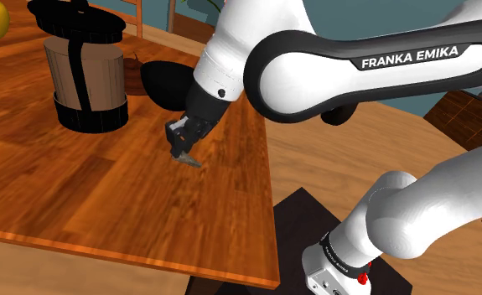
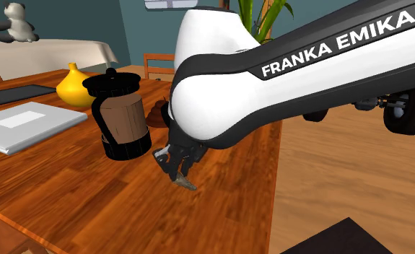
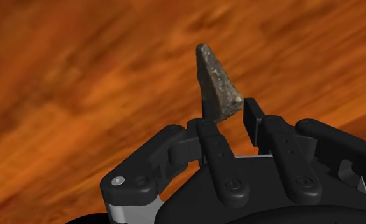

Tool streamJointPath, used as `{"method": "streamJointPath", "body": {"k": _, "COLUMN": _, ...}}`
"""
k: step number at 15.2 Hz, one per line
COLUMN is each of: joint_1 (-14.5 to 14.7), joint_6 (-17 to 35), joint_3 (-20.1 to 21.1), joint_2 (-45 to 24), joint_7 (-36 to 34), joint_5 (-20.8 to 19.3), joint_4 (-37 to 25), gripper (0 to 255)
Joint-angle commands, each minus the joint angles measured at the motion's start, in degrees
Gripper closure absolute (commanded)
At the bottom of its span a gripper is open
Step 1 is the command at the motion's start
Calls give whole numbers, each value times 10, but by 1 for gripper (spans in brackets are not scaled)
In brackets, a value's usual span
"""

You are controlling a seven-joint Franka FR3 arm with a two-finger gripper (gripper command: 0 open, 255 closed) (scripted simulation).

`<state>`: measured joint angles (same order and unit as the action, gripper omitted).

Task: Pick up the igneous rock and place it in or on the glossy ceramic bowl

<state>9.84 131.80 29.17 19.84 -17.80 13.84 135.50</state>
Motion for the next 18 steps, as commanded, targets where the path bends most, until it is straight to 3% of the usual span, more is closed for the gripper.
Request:
{"method": "streamJointPath", "body": {"k": 1, "joint_1": 0, "joint_6": -13, "joint_3": -2, "joint_2": 3, "joint_7": 0, "joint_5": 0, "joint_4": -6, "gripper": 255}}
{"method": "streamJointPath", "body": {"k": 9, "joint_1": -1, "joint_6": -61, "joint_3": -11, "joint_2": 17, "joint_7": 0, "joint_5": -1, "joint_4": -42, "gripper": 255}}
{"method": "streamJointPath", "body": {"k": 10, "joint_1": -1, "joint_6": -61, "joint_3": -11, "joint_2": 17, "joint_7": 0, "joint_5": -1, "joint_4": -42, "gripper": 0}}
{"method": "streamJointPath", "body": {"k": 12, "joint_1": 19, "joint_6": -170, "joint_3": -28, "joint_2": -45, "joint_7": 138, "joint_5": -38, "joint_4": -97, "gripper": 0}}
{"method": "streamJointPath", "body": {"k": 18, "joint_1": 20, "joint_6": -140, "joint_3": -22, "joint_2": -63, "joint_7": 146, "joint_5": -43, "joint_4": -74, "gripper": 0}}
